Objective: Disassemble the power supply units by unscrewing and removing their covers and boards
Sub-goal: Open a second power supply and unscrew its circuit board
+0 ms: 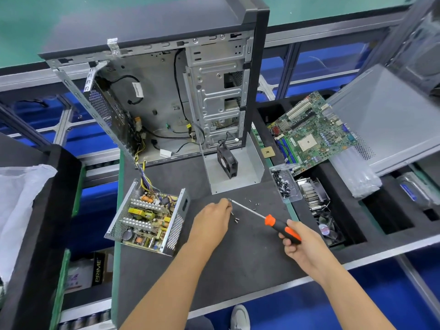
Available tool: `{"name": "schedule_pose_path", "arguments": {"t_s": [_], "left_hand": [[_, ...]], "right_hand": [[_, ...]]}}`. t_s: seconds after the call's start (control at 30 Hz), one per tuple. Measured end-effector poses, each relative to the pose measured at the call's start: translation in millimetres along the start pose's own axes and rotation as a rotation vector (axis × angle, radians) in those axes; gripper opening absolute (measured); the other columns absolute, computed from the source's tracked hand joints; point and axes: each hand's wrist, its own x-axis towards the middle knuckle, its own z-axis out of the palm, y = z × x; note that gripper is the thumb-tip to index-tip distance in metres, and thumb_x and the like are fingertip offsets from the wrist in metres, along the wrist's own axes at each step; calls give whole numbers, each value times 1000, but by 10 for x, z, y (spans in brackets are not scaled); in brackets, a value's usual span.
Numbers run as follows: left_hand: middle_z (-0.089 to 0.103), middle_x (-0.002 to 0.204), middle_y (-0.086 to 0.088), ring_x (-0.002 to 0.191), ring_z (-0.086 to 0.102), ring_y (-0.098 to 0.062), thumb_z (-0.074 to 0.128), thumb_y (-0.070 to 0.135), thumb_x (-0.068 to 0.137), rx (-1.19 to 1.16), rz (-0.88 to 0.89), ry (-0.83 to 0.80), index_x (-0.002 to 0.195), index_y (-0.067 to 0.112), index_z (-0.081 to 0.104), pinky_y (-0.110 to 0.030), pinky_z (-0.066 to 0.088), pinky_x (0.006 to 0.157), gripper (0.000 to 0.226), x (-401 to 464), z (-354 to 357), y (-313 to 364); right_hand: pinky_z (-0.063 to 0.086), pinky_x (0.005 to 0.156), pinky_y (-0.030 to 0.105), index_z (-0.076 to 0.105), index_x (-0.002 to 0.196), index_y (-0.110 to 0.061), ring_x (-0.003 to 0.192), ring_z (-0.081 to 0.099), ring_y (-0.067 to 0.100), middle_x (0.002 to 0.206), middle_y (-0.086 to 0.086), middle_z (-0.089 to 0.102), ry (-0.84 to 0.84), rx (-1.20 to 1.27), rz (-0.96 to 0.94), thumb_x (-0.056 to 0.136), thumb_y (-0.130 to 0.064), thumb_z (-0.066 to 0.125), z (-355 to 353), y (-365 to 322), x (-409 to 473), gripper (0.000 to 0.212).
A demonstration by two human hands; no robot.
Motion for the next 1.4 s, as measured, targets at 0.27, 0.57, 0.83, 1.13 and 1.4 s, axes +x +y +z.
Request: {"name": "schedule_pose_path", "arguments": {"t_s": [0.27,0.57,0.83,1.13,1.4], "left_hand": [[66,107,-14,99,59,-34,40,28,108,260,5,-109,119,8,49,-37,37,69,24,383,200,59],[67,98,-9,97,58,-28,55,43,100,15,-79,-71,112,9,53,-41,49,78,36,323,63,65],[55,86,-2,80,51,-23,79,38,81,-10,-3,571,94,11,64,-33,45,75,34,-448,-450,-382],[68,71,5,73,64,-19,67,38,93,-287,-409,274,89,20,73,-43,55,70,20,-940,-609,-621],[71,86,11,86,57,5,63,40,93,-528,-335,113,131,33,63,-3,41,72,39,-856,-542,-389]], "right_hand": [[39,45,22,60,98,-3,55,48,15,76,16,63,69,86,-37,95,-21,63,-65,38,-8,18],[41,44,23,60,91,-3,54,50,15,77,17,65,67,100,-29,92,-22,67,-111,57,21,20],[43,50,25,60,98,-6,64,52,18,87,18,62,-143,-5,-118,75,-18,75,71,-116,-49,31],[49,63,26,73,83,-24,63,51,19,81,12,63,-190,-196,-365,90,-23,69,826,-345,-106,8],[39,61,37,67,88,-29,56,51,21,62,10,62,-76,-613,-695,79,-59,58,1431,-635,-232,32]]}}
